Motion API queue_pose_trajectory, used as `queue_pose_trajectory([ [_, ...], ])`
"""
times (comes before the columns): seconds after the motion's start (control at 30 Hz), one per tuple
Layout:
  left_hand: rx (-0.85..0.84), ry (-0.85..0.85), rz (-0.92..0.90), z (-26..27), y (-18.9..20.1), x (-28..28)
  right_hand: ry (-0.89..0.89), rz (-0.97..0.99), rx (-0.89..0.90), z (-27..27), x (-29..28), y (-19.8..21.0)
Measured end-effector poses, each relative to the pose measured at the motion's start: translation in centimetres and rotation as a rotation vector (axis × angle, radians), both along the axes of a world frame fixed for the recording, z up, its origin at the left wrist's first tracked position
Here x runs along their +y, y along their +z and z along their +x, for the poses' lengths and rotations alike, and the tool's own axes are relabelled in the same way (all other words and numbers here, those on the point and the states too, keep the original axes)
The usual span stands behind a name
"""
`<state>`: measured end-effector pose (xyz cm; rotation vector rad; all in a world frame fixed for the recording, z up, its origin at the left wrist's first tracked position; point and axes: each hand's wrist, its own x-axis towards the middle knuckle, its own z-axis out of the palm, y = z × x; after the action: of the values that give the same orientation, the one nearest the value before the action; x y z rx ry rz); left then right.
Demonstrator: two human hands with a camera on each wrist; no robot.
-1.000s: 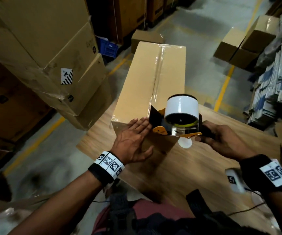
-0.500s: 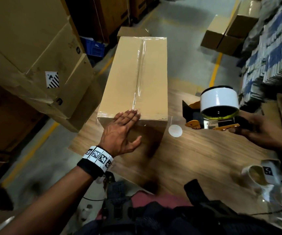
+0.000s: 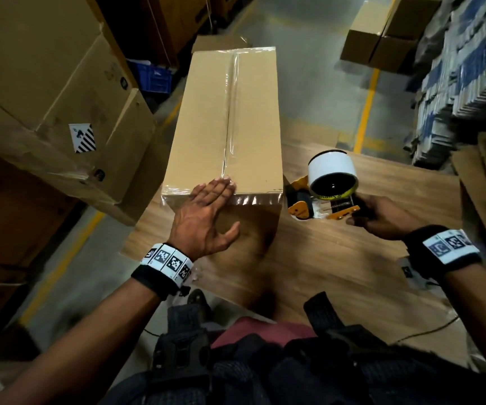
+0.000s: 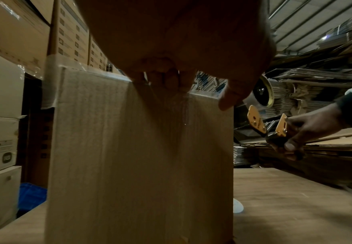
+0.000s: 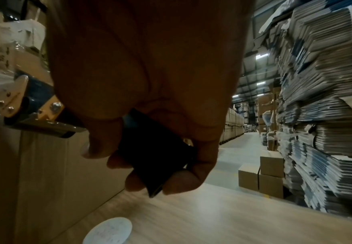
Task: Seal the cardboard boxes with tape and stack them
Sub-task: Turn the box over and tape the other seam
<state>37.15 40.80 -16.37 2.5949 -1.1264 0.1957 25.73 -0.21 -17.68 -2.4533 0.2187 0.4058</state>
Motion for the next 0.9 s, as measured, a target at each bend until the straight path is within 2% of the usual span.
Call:
queue_pose_trajectory([
  [0.1,0.015,0.004,0.019,0.0,0.1,0.1,-0.004,-0.136,0.003,0.4,-1.1,0.4],
  [0.2,0.033,0.005,0.032,-0.1,0.2,0.1,0.119,-0.501,0.152,-1.2,-3.2,0.4],
  [0.23,0.038,0.004,0.036,0.0,0.3,0.2,0.135,-0.532,0.192,-2.4,-3.8,0.1],
  [0.33,0.041,0.010,0.032,-0.1,0.7,0.0,-0.030,-0.359,0.207,-6.3,-4.6,-1.2],
  [0.43,0.045,0.023,0.074,-0.6,1.3,-0.4,-0.227,-0.045,0.194,-9.2,-3.8,-2.5],
  [0.5,0.044,0.043,0.135,-0.7,1.9,-1.0,-0.368,0.200,0.173,-10.0,-2.5,-3.8],
  [0.63,0.029,-0.027,0.131,-0.8,2.7,-3.4,-0.611,0.417,0.166,-10.1,0.3,-6.4],
  [0.83,0.040,-0.134,0.121,-1.1,1.9,-4.8,-0.715,0.572,0.171,-10.0,2.6,-10.0],
  [0.9,0.034,-0.159,0.102,-0.8,2.0,-4.9,-0.667,0.450,0.128,-9.9,2.8,-10.6],
])
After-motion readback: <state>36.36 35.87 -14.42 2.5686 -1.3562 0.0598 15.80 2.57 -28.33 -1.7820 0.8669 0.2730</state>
